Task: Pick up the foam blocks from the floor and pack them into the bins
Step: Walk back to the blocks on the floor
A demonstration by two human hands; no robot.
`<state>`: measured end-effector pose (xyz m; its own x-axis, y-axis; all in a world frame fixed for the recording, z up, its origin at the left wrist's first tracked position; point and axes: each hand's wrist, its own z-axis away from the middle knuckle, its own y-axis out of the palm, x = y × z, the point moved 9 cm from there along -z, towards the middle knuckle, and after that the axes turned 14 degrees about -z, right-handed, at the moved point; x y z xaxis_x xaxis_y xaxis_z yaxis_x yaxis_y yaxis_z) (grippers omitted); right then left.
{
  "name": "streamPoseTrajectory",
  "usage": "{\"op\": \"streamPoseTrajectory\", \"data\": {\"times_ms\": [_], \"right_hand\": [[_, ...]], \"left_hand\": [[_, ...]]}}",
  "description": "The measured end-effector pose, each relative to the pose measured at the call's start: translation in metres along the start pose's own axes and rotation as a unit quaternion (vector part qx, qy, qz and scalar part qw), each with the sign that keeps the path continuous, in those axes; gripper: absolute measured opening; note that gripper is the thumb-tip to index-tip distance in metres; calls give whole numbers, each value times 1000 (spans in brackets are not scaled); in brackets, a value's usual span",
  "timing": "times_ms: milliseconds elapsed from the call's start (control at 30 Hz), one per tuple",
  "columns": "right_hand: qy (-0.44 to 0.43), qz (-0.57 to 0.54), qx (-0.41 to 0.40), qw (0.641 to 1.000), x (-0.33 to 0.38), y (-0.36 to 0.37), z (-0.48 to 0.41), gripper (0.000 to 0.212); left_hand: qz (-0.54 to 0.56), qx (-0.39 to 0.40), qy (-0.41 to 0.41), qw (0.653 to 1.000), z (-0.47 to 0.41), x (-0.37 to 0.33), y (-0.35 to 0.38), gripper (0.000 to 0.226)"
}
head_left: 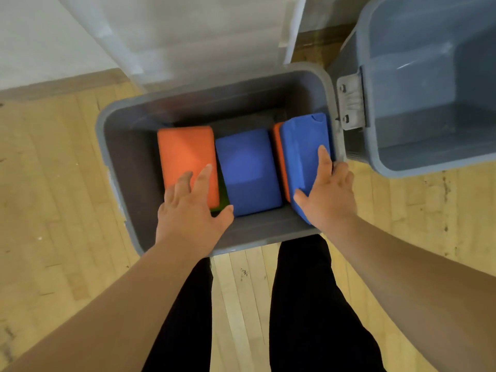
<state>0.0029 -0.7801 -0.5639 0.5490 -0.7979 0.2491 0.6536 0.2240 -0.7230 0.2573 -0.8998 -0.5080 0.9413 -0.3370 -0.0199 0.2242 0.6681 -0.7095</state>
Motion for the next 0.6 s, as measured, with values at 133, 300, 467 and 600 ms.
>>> {"op": "streamPoseTrajectory", "data": {"times_ms": [133, 300, 467, 600], "right_hand": [[-3, -23, -8, 1000, 2, -14, 11, 108], [-40, 6, 11, 999, 35, -52, 56, 101], [-34, 11, 20, 999, 75, -120, 128, 100], [-37, -13, 8, 999, 120, -201, 200, 102]], "left_hand": [[-38, 1, -7, 999, 11, 2, 0, 91], [-67, -27, -4, 997, 47, 3, -39, 94], [-81, -62, 0, 995, 123, 14, -131, 96], [-117, -96, 19, 988, 185, 31, -225, 96]]}}
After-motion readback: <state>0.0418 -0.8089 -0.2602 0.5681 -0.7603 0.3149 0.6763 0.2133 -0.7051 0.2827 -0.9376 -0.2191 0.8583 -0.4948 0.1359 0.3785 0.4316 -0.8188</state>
